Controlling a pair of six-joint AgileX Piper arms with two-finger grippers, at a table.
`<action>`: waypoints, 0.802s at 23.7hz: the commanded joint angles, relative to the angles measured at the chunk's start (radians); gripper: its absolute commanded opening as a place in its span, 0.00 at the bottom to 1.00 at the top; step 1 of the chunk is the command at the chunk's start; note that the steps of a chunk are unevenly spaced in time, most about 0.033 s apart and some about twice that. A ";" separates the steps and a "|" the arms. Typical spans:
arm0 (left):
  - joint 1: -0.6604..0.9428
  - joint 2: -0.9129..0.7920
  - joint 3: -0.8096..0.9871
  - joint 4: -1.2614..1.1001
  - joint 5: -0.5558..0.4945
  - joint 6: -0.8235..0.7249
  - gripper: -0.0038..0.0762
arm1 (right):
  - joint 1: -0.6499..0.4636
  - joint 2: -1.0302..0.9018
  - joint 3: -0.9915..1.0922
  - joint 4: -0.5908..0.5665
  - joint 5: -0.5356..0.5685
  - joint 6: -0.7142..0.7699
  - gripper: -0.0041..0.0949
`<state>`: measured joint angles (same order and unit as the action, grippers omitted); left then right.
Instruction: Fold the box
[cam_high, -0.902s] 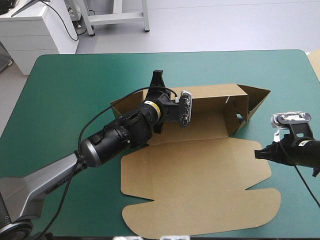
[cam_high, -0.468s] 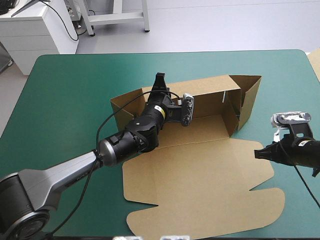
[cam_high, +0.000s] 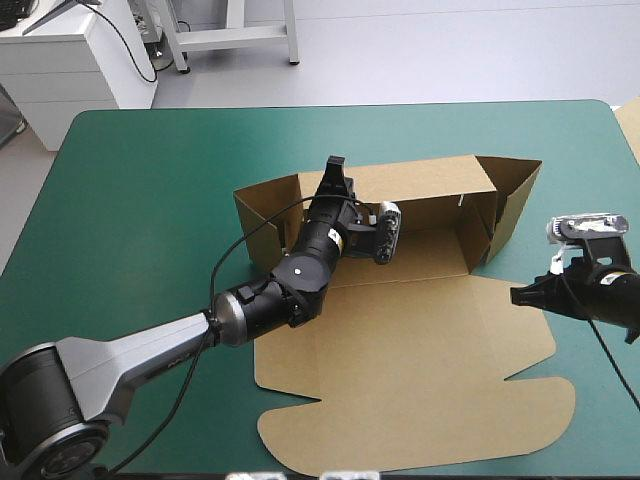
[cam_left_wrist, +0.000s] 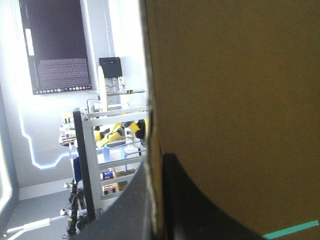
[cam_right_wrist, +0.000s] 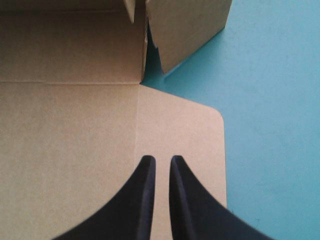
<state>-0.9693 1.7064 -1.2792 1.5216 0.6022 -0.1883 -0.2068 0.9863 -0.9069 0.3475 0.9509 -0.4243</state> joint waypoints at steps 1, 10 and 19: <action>-0.018 -0.048 0.038 0.156 0.005 -0.090 0.04 | -0.009 0.022 -0.098 0.028 -0.050 -0.004 0.12; -0.023 -0.048 0.082 0.267 0.021 -0.189 0.04 | -0.009 0.191 -0.356 0.032 -0.043 -0.008 0.02; -0.023 -0.048 0.082 0.267 0.013 -0.189 0.04 | -0.002 0.593 -0.822 0.128 0.011 -0.008 0.02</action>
<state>-0.9808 1.6999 -1.1802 1.7258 0.6260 -0.3764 -0.2068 1.5474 -1.6384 0.4209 0.9924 -0.4252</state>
